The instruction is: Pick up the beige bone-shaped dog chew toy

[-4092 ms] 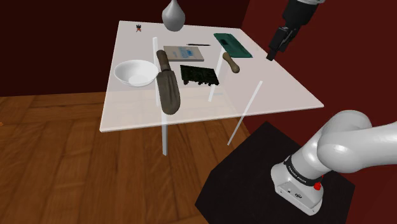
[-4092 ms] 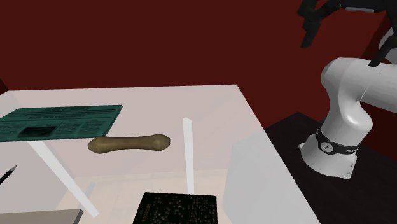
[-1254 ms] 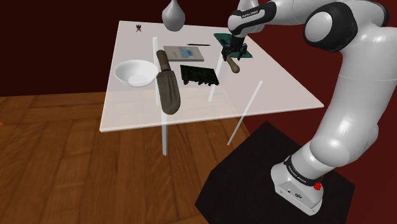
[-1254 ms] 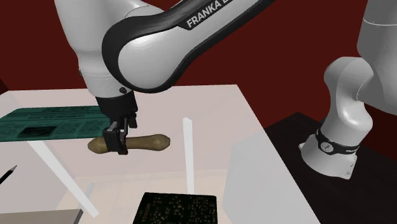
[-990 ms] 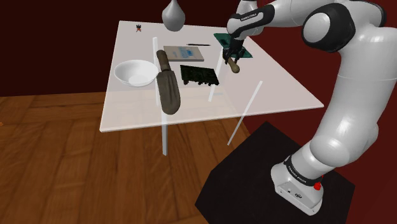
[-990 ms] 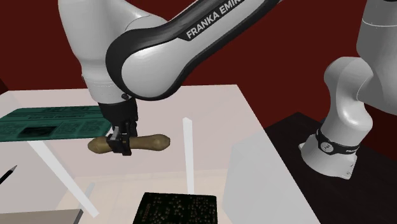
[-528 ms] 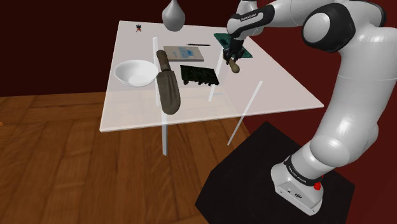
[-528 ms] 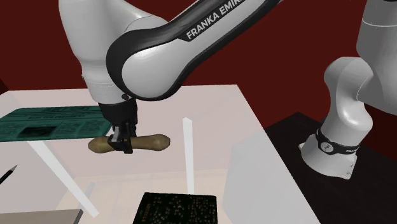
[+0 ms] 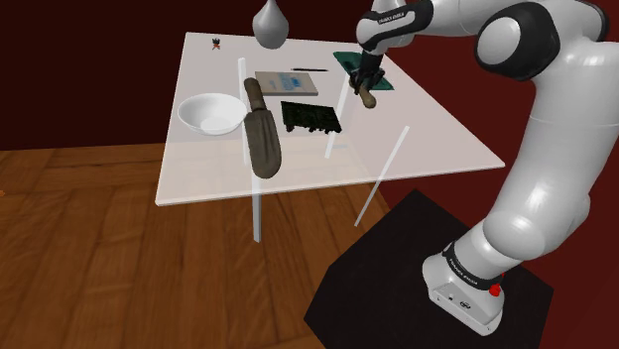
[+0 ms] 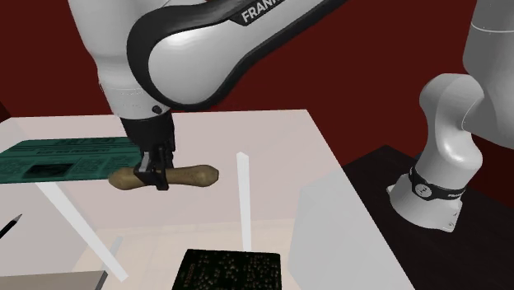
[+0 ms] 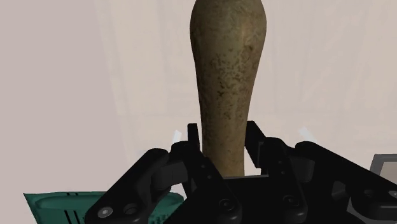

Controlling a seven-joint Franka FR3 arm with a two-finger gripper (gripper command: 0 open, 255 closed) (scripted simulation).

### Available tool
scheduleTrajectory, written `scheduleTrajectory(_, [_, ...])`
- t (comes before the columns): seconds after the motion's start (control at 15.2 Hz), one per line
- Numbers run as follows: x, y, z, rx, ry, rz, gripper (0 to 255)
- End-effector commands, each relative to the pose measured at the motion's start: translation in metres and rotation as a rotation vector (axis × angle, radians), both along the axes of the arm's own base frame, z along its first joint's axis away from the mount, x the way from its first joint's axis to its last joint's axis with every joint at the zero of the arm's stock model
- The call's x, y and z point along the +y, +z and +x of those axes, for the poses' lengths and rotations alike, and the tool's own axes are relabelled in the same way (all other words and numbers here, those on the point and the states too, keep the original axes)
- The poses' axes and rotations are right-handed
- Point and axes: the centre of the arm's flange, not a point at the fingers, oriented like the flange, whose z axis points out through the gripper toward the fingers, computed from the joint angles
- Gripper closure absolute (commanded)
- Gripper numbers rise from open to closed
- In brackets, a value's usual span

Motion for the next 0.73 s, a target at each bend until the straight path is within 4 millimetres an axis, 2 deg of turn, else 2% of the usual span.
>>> scheduleTrajectory(0.0, [0.001, 0.011, 0.0, 0.0, 0.0, 0.0, 255])
scheduleTrajectory(0.53, [0.001, 0.054, 0.0, 0.0, 0.0, 0.0, 255])
scheduleTrajectory(0.66, [0.001, 0.054, 0.0, 0.0, 0.0, 0.0, 255])
